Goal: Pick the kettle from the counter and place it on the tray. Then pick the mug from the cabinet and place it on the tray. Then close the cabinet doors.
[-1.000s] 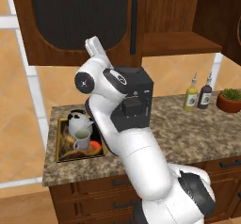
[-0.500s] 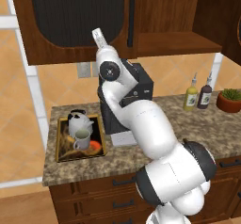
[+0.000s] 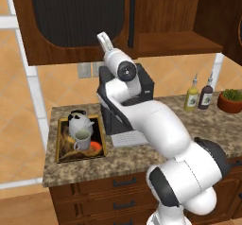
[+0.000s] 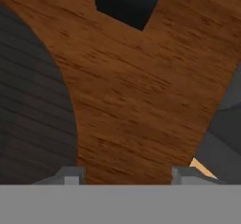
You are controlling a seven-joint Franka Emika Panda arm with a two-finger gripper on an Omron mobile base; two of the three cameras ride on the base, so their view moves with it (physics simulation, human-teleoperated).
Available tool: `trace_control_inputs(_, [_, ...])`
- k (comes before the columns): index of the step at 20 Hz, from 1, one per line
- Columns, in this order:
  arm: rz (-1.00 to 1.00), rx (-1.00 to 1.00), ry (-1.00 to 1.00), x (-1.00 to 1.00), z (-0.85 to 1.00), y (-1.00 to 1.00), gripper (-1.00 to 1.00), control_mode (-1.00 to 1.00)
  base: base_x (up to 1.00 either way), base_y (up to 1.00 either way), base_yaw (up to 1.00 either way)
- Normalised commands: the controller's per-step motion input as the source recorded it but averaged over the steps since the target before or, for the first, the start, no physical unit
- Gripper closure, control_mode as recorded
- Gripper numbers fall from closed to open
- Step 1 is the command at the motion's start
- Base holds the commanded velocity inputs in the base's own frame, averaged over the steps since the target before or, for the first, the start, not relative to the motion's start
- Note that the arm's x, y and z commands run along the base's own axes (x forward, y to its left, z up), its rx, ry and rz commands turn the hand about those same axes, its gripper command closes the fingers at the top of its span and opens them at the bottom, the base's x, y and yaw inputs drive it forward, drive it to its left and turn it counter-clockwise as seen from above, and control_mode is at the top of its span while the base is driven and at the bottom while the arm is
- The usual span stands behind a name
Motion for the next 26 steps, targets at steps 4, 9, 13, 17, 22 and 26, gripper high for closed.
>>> trace_control_inputs(4, [0.00, 0.01, 0.36, -0.08, -0.58, -0.13, -1.00, -1.00, 0.00, 0.00, 0.00])
trace_control_inputs(9, [-0.02, 0.00, 0.08, -0.59, -0.03, -0.18, -1.00, -1.00, 0.00, 0.00, 0.00])
trace_control_inputs(13, [0.00, 0.04, 0.03, -0.94, 0.00, -0.13, -1.00, -1.00, 0.00, 0.00, 0.00])
trace_control_inputs(17, [0.00, 0.03, 0.00, -1.00, 0.00, -0.12, -1.00, -1.00, 0.00, 0.00, 0.00])
trace_control_inputs(22, [0.01, 0.00, 0.08, -0.33, -0.03, 0.21, -1.00, -1.00, 0.00, 0.00, 0.00])
trace_control_inputs(26, [0.02, -0.03, 0.04, 0.00, -0.12, 0.10, -1.00, -1.00, 0.00, 0.00, 0.00])
